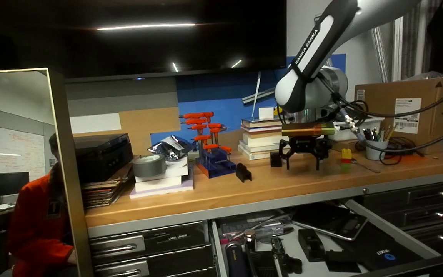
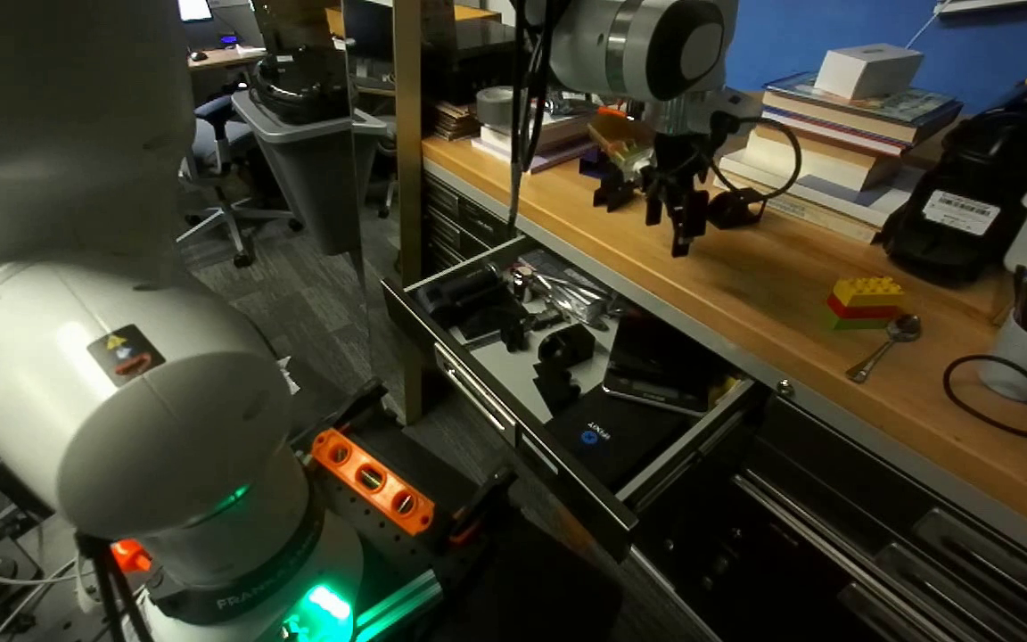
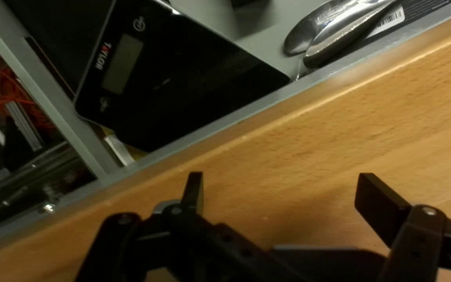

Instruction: Pick up the black objects from the countertop, put them in the drawer and close the drawer.

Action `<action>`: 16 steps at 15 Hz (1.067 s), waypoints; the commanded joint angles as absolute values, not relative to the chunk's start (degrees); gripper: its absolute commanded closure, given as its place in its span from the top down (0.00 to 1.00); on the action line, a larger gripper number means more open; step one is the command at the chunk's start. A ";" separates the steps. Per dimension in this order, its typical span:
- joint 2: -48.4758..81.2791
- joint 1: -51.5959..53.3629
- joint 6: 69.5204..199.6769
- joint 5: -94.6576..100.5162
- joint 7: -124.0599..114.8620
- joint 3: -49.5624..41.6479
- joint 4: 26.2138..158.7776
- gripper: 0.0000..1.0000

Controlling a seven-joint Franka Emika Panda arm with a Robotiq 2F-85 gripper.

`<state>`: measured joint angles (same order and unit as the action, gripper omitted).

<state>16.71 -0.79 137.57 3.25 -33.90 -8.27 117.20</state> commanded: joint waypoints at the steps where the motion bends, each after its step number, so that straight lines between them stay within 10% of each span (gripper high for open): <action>1: 26.80 -3.42 135.81 -1.17 -20.92 -6.08 103.51 1.00; 16: 50.27 -8.49 121.04 -6.48 -10.32 -3.54 65.41 1.00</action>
<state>45.63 -7.16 125.61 -4.31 -10.86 -4.71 74.26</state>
